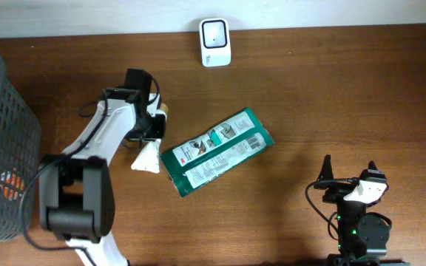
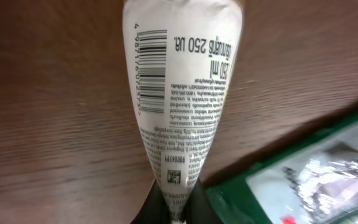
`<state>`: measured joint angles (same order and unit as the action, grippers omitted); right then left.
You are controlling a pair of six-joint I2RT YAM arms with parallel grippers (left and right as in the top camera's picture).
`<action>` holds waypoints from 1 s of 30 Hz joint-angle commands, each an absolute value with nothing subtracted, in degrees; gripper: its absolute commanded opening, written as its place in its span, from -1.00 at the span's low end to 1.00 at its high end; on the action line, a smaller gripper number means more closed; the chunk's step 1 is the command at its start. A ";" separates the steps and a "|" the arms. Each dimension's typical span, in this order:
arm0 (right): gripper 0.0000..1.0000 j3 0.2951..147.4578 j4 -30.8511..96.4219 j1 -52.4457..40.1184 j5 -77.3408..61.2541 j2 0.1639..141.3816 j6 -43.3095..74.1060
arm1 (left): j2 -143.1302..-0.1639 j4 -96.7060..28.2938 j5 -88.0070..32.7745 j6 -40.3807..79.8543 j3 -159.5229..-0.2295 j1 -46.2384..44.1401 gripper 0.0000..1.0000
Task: Scan the item barcode
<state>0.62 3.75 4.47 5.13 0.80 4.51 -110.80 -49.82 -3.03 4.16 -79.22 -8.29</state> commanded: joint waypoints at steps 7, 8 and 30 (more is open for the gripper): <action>0.97 0.32 4.12 4.89 6.02 0.36 4.71 | -115.11 -49.54 -3.88 4.71 -79.20 -8.21 -0.54; 0.97 0.32 4.12 4.89 6.02 0.36 4.71 | -115.11 -49.69 -3.88 4.71 -79.20 -8.21 -0.45; 0.97 0.32 4.12 4.89 6.04 0.36 4.71 | -96.20 -60.23 -3.62 0.36 -94.85 -6.85 0.40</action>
<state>0.62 3.75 4.47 5.15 0.80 4.54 -101.01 -58.59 -3.64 2.17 -91.05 -8.16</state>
